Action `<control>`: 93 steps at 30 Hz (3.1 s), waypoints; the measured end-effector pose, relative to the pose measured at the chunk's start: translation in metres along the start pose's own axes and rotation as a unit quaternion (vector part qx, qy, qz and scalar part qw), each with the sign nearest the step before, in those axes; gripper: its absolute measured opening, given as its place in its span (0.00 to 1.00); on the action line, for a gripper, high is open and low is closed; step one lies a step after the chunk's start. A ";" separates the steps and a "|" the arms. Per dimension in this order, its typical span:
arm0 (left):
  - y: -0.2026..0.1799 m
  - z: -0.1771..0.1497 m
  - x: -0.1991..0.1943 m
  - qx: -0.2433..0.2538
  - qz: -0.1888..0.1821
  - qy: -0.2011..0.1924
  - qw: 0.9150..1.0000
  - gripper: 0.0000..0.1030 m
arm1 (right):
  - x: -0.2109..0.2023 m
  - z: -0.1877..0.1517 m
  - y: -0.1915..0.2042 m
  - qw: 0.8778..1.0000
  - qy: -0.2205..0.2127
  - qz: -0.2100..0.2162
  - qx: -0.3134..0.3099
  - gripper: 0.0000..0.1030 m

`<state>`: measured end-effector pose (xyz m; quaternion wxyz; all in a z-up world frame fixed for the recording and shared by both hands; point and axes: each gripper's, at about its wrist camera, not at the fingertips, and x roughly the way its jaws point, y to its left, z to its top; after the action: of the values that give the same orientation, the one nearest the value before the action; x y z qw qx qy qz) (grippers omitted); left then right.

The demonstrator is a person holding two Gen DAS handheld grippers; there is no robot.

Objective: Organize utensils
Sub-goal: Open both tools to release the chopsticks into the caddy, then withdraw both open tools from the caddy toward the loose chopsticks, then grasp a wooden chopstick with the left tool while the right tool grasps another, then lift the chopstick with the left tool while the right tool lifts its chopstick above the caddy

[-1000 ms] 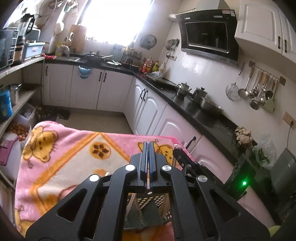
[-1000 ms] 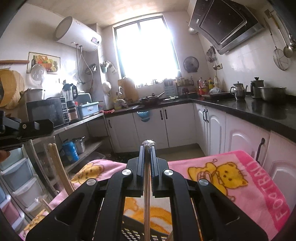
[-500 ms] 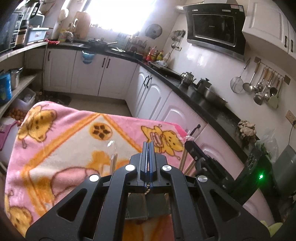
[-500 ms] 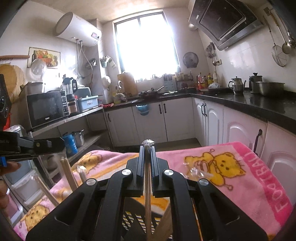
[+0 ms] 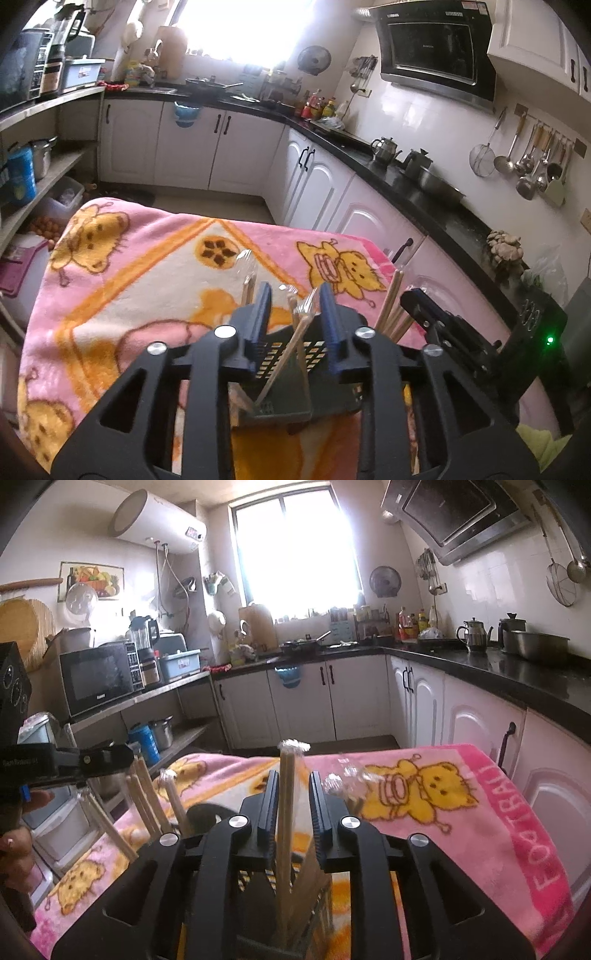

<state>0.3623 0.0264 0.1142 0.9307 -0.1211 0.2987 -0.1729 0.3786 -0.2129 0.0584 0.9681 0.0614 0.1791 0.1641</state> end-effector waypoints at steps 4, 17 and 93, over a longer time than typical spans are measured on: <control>0.001 -0.006 -0.009 0.001 0.002 -0.003 1.000 0.30 | -0.012 -0.005 -0.002 1.000 0.010 0.001 0.003 0.26; -0.009 -0.039 -0.039 0.009 -0.002 -0.011 1.000 0.54 | -0.055 -0.030 -0.005 0.998 0.058 0.009 0.005 0.41; 0.011 -0.193 0.028 0.007 0.130 0.175 0.976 0.01 | -0.077 -0.140 -0.041 0.958 0.267 0.059 0.086 0.07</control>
<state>0.2712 0.0019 -0.0572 0.8794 -0.0429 0.4687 -0.0713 0.2712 -0.2691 -0.0537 0.8648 0.1094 0.4402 0.2152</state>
